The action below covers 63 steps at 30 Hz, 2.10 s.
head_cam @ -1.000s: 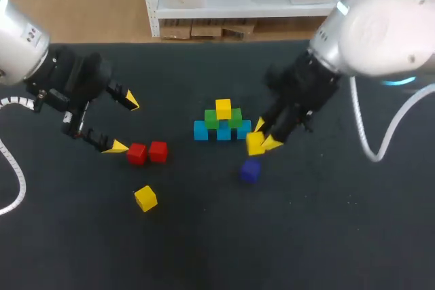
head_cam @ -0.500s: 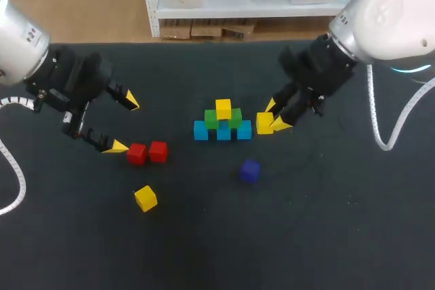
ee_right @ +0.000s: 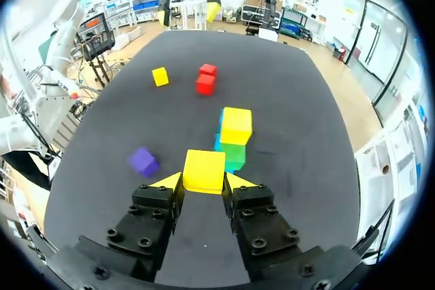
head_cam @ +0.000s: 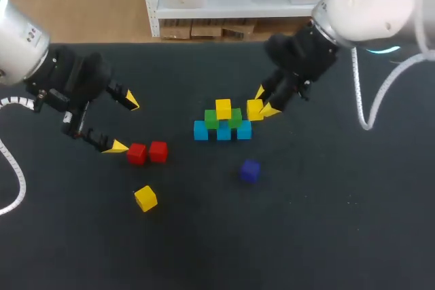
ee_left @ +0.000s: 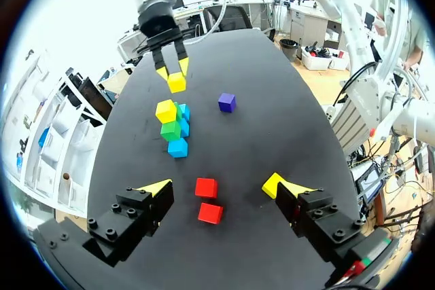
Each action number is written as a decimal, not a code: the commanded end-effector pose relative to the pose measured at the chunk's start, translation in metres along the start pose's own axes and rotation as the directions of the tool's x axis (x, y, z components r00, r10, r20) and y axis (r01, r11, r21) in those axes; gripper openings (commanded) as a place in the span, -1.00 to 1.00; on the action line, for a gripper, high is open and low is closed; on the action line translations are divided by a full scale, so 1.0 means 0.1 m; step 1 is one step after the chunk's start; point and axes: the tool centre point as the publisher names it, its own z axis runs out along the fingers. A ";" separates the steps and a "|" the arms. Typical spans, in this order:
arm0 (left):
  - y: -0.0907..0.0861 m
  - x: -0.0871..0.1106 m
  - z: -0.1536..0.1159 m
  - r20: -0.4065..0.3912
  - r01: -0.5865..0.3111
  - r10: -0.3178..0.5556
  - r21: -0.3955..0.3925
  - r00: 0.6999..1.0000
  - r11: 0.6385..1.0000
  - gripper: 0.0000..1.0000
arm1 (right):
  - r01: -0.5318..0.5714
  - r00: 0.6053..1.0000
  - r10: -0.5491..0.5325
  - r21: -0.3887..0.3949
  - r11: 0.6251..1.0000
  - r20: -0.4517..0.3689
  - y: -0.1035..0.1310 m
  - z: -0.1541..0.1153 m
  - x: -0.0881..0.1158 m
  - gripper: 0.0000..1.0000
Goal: Place the blue cubes, place green cubes on the blue cubes, place the yellow cubes on the green cubes, then place the red cubes on the yellow cubes, and place purple cube on the red cubes.
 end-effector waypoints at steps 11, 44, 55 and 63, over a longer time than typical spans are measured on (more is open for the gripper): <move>-0.01 0.02 0.00 0.005 -0.004 0.004 -0.003 1.000 1.000 1.00 | 0.021 1.000 -0.021 -0.046 0.999 -0.010 -0.29 0.14 -0.14 -1.00; -0.01 0.02 0.00 0.005 -0.004 0.004 -0.003 1.000 1.000 1.00 | -0.032 0.999 0.032 -0.017 0.999 -0.024 -0.21 0.22 -0.16 -1.00; -0.01 0.02 0.00 0.005 -0.004 0.004 -0.003 1.000 1.000 1.00 | -0.040 0.999 0.039 -0.012 0.999 -0.024 -0.23 0.23 -0.15 -1.00; -0.01 0.02 0.00 0.005 -0.004 0.004 -0.003 1.000 1.000 1.00 | -0.044 0.999 0.044 -0.015 0.999 -0.025 -0.23 0.25 -0.14 -1.00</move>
